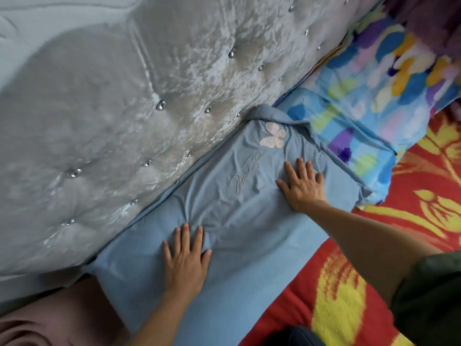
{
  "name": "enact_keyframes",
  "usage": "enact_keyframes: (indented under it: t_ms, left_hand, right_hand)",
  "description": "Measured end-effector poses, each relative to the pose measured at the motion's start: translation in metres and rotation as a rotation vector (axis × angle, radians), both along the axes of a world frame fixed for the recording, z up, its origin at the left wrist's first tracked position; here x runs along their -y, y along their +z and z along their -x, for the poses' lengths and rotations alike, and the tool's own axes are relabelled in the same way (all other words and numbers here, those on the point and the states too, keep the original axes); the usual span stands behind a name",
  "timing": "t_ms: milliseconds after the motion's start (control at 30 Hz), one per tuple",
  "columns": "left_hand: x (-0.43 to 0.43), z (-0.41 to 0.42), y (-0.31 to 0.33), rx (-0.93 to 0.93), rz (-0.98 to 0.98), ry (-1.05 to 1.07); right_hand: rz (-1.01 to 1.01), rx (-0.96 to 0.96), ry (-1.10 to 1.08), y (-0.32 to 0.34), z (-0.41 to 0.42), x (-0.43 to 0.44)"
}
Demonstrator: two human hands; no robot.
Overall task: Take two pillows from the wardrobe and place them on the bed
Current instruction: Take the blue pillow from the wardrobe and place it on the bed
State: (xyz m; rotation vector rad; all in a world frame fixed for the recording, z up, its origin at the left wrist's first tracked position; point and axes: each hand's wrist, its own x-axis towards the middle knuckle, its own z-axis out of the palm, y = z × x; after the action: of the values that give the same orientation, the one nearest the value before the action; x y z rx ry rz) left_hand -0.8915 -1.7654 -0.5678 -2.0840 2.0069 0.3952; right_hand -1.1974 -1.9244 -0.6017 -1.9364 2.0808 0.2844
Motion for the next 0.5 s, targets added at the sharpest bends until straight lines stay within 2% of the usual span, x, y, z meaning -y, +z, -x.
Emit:
enact_keyframes:
  t_ms: [167, 300, 500]
  left_hand:
    - [-0.043, -0.018, 0.042, -0.07, -0.255, -0.055]
    - [-0.086, -0.042, 0.081, -0.122, -0.396, -0.11]
    - [-0.147, -0.103, 0.142, -0.107, -0.336, -0.156]
  right_hand:
    - [-0.129, 0.06, 0.081, 0.048, -0.025, -0.086]
    - [-0.219, 0.092, 0.064, 0.09, -0.063, -0.151]
    - [-0.104, 0.149, 0.026, 0.157, -0.124, -0.232]
